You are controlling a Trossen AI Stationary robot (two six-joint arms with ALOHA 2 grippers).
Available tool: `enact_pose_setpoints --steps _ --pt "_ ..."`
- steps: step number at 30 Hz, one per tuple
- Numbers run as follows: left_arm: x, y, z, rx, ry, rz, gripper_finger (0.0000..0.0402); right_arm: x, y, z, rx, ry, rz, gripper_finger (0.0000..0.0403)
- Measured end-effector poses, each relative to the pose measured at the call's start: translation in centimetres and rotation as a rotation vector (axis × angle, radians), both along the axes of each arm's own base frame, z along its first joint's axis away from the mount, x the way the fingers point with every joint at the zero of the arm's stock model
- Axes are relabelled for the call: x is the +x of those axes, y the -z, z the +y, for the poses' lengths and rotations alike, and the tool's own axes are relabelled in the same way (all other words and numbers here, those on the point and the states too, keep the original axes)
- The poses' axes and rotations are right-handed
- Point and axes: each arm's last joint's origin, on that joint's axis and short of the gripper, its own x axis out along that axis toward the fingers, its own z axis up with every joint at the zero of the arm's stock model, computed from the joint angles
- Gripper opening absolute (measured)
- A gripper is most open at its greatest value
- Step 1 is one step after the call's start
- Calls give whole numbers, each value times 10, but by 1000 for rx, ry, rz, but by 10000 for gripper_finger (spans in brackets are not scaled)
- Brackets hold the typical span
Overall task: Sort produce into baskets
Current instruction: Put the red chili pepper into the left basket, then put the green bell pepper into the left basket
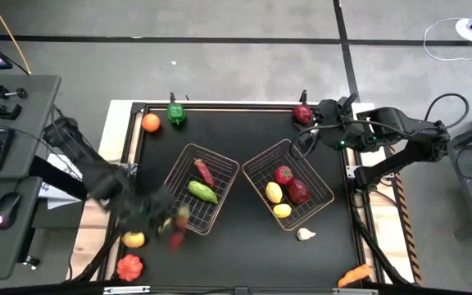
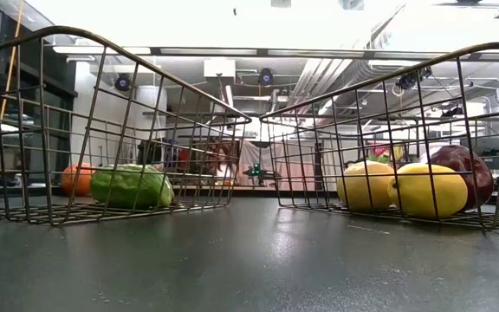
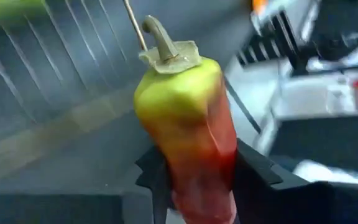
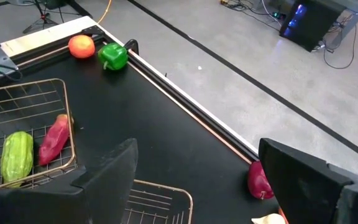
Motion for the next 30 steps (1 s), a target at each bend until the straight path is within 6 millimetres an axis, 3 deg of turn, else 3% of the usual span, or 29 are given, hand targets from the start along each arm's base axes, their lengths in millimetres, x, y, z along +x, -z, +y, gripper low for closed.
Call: enact_pose_setpoints --steps 7,11,16,20,23,27,30 --pt "30 15 82 358 -56 191 117 0 0 0 6 6 -7 329" --pt "48 22 111 365 31 237 170 0 0 0 14 15 -17 329" --pt "59 32 129 342 158 280 254 0 0 0 32 33 -38 329" --pt "61 33 137 342 192 281 301 0 0 0 59 59 -69 329" --pt "58 28 149 347 125 267 316 0 0 0 85 86 -99 329" --pt "48 14 177 435 -24 217 318 0 0 -1 126 130 -147 329" --pt "42 13 210 480 -155 259 315 1 1 -3 147 167 -171 329"
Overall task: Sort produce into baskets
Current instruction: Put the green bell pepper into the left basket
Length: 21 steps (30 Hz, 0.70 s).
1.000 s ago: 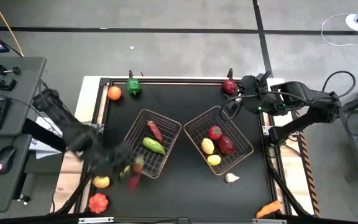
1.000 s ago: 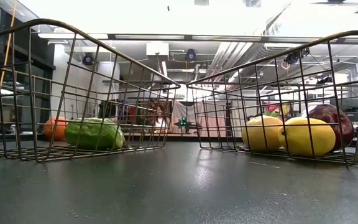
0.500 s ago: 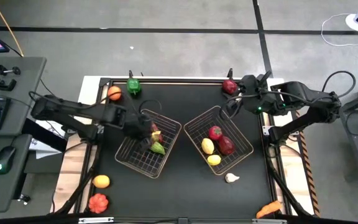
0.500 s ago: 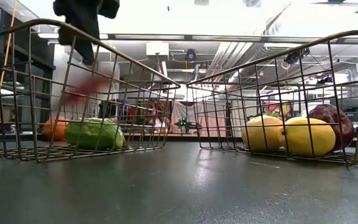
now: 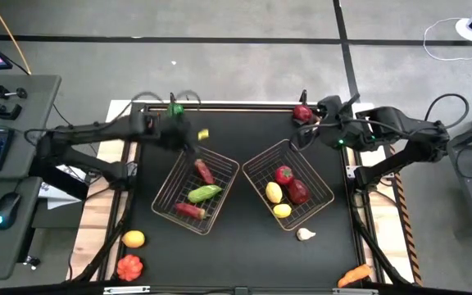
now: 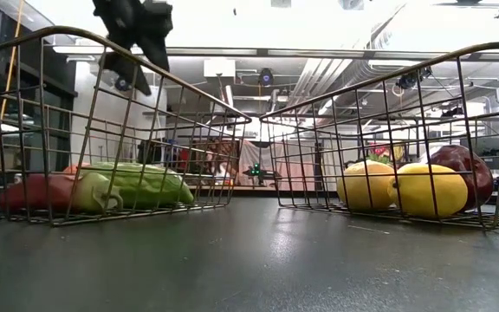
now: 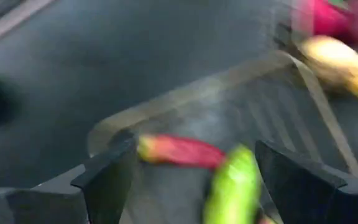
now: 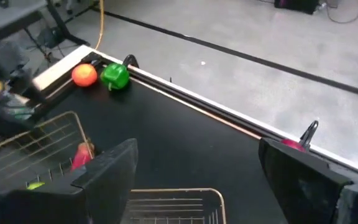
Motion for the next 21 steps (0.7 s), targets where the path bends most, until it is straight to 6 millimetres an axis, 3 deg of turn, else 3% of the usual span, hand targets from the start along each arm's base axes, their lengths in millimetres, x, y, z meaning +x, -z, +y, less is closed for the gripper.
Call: enact_pose_setpoints --steps 5,13,17,21 --pt "-7 5 68 -12 -199 72 315 8 5 -13 -14 52 40 329" --pt "-21 13 172 -15 -471 208 314 29 23 -62 -44 85 282 329" --pt "-24 31 206 -83 -583 241 314 38 33 -90 -65 50 417 329" --pt "-28 55 223 -213 -658 295 314 51 40 -118 -47 -31 435 329"
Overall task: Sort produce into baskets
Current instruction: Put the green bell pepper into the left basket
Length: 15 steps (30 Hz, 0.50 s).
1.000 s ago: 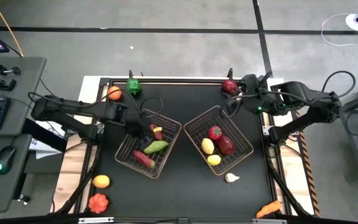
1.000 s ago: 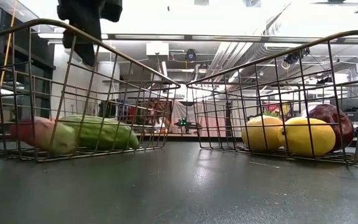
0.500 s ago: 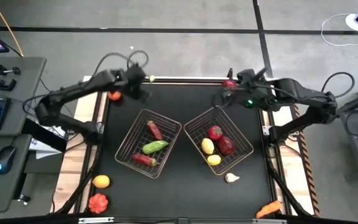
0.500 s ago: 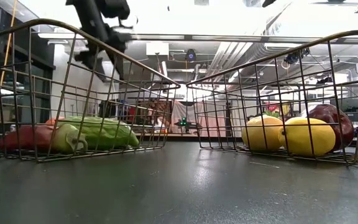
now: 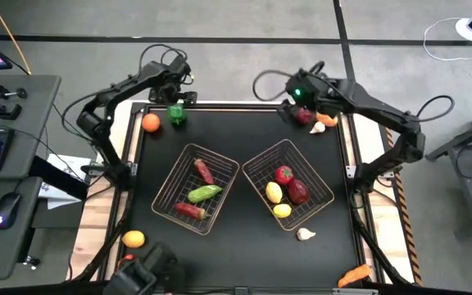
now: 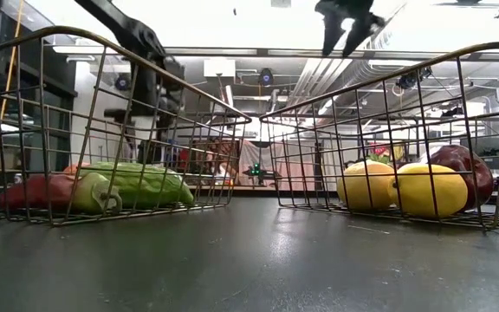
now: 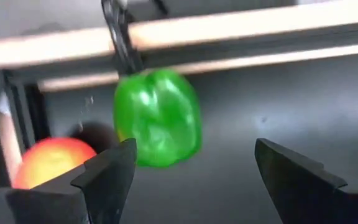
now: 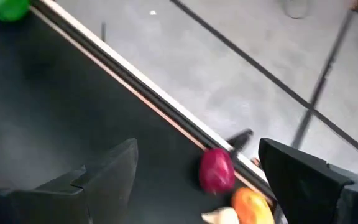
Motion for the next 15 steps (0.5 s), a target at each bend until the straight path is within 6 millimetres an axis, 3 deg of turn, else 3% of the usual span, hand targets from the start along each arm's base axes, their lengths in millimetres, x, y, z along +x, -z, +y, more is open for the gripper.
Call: enact_pose_setpoints --steps 7,15 --pt "-3 24 14 -79 -91 20 314 16 10 -39 69 -110 -79 329" --pt "-10 48 29 -141 -137 43 314 29 23 -58 100 -110 -103 329"
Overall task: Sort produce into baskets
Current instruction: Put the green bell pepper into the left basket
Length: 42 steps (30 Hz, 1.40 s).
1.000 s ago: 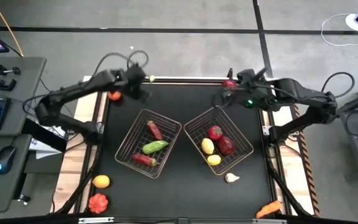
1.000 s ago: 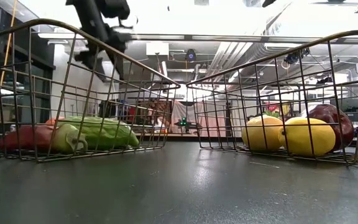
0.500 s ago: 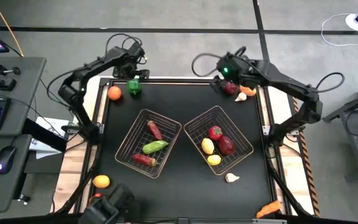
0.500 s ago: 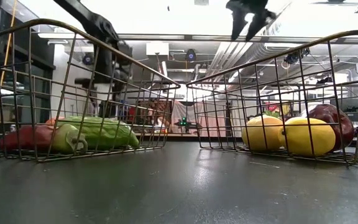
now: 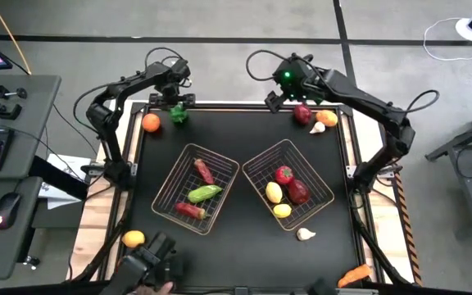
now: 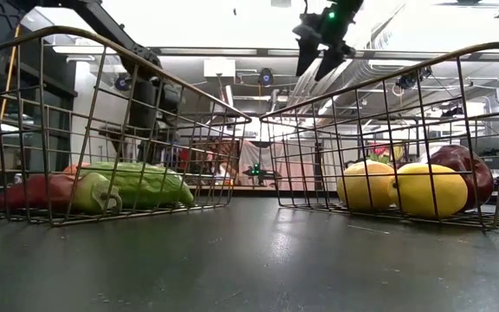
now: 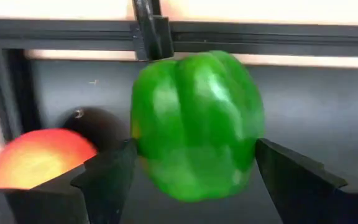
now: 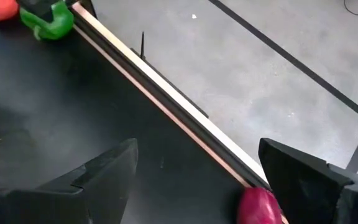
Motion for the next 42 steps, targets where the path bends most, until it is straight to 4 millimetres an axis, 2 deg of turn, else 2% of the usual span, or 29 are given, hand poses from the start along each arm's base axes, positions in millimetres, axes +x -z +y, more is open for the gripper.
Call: enact_pose_setpoints --steps 6,12,20,26,34,42 --pt "-5 10 10 -22 -17 -27 314 8 6 -4 22 29 -30 329" --pt "-10 12 14 -26 -25 -47 314 10 5 -5 24 47 -69 329" --pt "-12 18 13 -28 -39 -46 314 10 5 -5 32 62 -82 329" --pt "-11 13 12 4 -34 -44 314 10 5 -5 31 61 -81 329" --pt "-9 13 12 4 91 -50 315 10 5 -5 36 67 -86 329" --pt "-7 14 13 -5 105 -96 352 11 5 -5 39 71 -90 329"
